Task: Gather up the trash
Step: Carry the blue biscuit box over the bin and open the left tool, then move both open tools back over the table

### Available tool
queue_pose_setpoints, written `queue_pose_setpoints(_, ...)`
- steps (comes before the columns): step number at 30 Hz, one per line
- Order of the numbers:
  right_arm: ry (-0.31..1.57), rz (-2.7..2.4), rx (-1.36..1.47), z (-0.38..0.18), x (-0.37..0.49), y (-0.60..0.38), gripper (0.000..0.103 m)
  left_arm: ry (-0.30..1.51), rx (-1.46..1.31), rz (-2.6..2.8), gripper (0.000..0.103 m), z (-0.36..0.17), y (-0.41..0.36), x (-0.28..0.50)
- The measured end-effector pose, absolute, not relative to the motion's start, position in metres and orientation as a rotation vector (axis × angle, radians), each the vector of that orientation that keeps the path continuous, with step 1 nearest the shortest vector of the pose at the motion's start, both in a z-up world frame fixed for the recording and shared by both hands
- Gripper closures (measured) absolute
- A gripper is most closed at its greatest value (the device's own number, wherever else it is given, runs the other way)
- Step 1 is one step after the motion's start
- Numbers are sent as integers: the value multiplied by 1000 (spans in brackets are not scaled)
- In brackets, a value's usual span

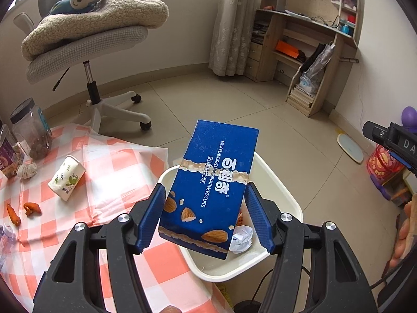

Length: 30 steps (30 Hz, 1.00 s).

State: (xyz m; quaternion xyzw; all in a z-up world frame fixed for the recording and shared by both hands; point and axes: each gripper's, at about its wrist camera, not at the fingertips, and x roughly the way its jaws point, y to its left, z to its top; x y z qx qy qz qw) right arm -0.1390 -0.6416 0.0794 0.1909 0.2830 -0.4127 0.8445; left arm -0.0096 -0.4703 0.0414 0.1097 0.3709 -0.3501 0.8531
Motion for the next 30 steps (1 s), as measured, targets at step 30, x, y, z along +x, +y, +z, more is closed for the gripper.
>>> queue_pose_setpoints(30, 586, -849, 146, 89, -108, -554, 7, 643, 164, -557, 11, 84, -401, -2)
